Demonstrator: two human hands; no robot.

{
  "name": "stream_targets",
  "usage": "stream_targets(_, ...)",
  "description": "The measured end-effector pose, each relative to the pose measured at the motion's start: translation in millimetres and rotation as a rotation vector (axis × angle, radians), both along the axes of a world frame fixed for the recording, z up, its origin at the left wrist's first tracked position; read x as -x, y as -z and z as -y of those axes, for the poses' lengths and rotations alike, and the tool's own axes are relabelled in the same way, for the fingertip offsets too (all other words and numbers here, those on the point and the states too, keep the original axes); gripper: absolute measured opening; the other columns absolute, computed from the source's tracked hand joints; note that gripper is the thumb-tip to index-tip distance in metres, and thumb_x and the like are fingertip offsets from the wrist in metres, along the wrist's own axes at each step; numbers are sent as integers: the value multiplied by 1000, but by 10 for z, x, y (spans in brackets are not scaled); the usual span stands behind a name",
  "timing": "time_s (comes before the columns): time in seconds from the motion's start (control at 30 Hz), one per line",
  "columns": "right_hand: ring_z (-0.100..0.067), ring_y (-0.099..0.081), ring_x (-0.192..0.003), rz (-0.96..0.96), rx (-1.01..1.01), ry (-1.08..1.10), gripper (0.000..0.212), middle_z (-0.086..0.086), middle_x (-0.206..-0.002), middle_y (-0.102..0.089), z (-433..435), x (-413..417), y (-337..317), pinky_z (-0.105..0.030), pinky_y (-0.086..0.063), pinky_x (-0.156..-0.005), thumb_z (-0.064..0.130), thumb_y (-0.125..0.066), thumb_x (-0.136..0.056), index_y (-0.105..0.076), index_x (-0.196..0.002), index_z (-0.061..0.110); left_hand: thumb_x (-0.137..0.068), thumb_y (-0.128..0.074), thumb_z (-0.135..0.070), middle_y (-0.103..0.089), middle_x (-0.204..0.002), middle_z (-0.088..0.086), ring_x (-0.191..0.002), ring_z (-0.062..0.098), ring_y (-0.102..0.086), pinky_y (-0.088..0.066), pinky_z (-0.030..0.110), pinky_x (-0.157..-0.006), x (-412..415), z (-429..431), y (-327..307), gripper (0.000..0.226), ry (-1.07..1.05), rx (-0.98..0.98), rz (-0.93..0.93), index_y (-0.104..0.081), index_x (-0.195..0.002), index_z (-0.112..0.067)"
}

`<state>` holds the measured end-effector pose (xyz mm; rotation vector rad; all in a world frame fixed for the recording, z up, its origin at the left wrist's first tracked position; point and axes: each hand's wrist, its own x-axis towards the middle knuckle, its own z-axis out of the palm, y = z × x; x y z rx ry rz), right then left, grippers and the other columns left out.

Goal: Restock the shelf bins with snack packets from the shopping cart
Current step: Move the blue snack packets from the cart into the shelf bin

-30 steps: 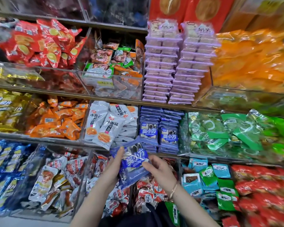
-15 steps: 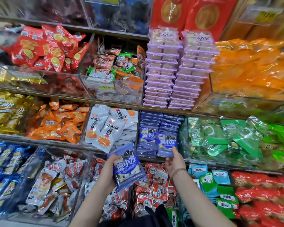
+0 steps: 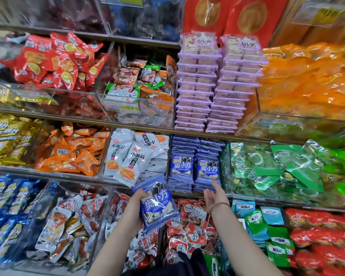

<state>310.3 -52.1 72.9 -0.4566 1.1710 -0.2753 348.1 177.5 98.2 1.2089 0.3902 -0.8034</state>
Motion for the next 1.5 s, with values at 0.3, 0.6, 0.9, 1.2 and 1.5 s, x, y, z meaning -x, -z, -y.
stream_targets(0.3, -7, -56, -61, 227, 681, -1064, 41, 7, -73, -62, -437, 492, -439, -17, -45, -56, 60, -60, -71, -64, -89, 23, -86, -65, -27, -72, -85, -9, -67, 5, -66, -47, 24, -56, 61, 164, -76, 18, 29, -81, 113, -58, -103, -25)
stream_targets(0.6, 2, -48, -66, 123, 963, -1260, 16, 12, -84, -54, -615, 499, -460, -14, -40, -64, 41, -60, -86, -52, -85, 27, -79, -73, -32, -74, -93, -2, -89, 15, -69, -50, 33, -73, 77, 106, -84, 29, -34, -58, 128, -55, -102, -31)
stream_targets(0.9, -10, -57, -52, 179, 625, -967, 22, -3, -64, -59, -624, 510, -346, -24, -49, -55, 24, -54, -93, -61, -92, 3, -86, -68, -28, -76, -86, 2, -77, 21, -74, -55, 30, -56, 38, 81, -45, 22, -60, 2, 98, -55, -104, -26)
stream_targets(1.2, -14, -52, -53, -11, 531, -558, 14, -1, -58, -59, -262, -7, -159, -29, -49, -71, 30, -53, -94, -58, -91, 17, -94, -57, -22, -72, -101, 8, -81, 30, -68, -50, 36, -66, -31, -120, 43, 24, -134, -88, 74, -59, -118, -20)
stream_targets(1.5, -27, -63, -74, -274, 838, -863, 32, -16, -94, -67, -173, -502, -25, -37, -51, -70, 23, -45, -98, -59, -118, 2, -94, -57, -22, -71, -109, 13, -79, 30, -69, -50, 33, -56, 19, -224, -3, 32, -155, -52, 36, -55, -126, -20)
